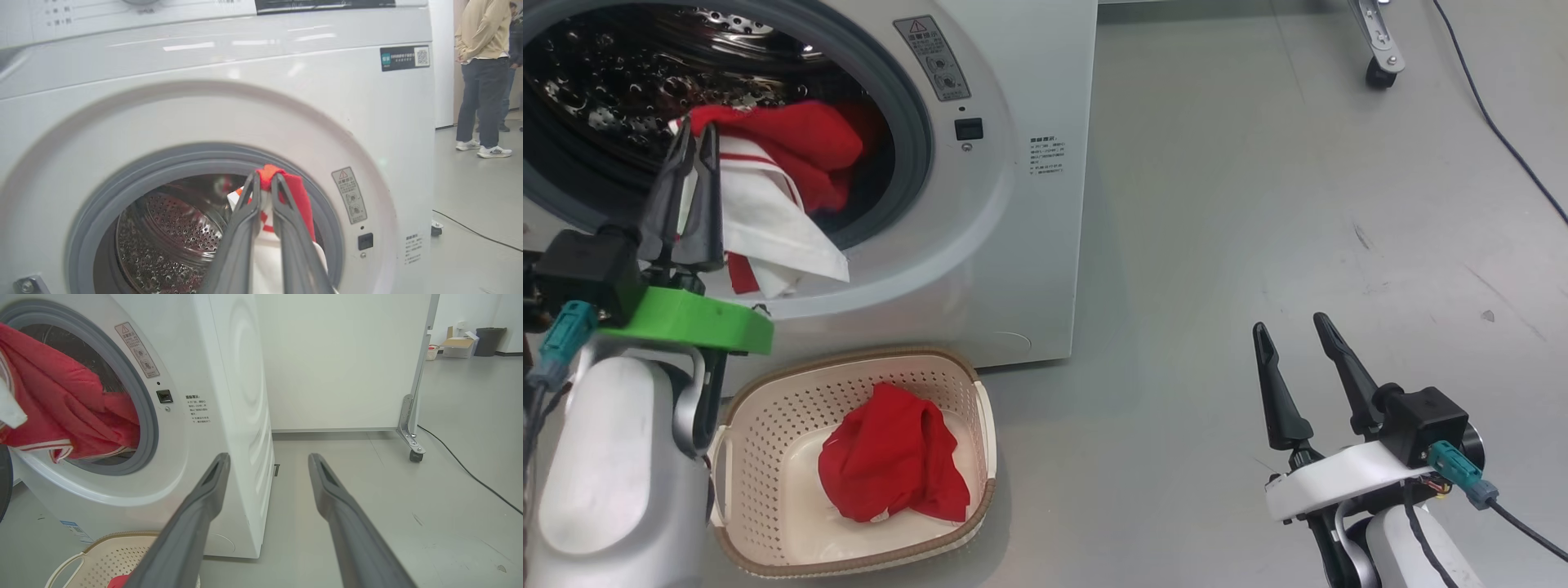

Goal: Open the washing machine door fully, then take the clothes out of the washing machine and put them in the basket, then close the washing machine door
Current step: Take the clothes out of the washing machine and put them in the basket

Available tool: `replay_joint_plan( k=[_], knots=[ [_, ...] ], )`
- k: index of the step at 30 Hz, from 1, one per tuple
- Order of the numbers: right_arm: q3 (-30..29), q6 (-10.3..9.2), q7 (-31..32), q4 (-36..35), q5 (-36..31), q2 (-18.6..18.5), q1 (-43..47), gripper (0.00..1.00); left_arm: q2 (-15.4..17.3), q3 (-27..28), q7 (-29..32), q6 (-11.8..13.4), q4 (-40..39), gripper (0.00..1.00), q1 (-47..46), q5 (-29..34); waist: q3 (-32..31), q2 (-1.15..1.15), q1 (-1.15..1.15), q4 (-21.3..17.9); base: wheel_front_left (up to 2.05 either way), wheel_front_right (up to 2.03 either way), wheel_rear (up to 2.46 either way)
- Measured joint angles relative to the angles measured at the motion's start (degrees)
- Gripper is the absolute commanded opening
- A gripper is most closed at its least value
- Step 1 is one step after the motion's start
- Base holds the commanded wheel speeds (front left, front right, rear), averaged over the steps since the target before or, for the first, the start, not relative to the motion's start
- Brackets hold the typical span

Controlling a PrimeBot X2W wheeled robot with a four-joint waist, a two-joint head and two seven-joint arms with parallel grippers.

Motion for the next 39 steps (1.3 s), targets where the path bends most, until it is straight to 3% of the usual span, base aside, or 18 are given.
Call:
replay_joint_plan(
  k=[14,22,32,39],
  knots=[
    [0.0,0.45,0.0,-0.2,-0.1,0.0,0.0,1.00,-1.3,2.4,-0.3,0.6,-15.8,0.00,1.9,1.5,0.1,0.00,0.00,0.0,0.00,0.00,0.00],
    [0.0,0.45,0.0,-0.3,-0.2,0.0,0.1,1.00,-1.8,3.1,-0.3,0.9,-20.4,0.00,3.5,2.1,0.3,0.00,0.00,-0.2,0.00,0.00,0.00],
    [0.1,0.47,0.0,-0.6,-0.2,0.0,0.2,1.00,-2.2,-0.7,2.6,0.8,-11.7,0.00,14.0,2.6,1.3,0.00,0.00,-0.5,0.00,0.00,0.00],
    [0.2,0.48,0.0,-1.3,-0.2,0.1,0.2,1.00,-2.2,-2.0,5.4,0.7,-6.8,0.00,15.6,2.5,3.4,0.00,0.00,-0.7,0.00,0.00,0.00]
  ],
)
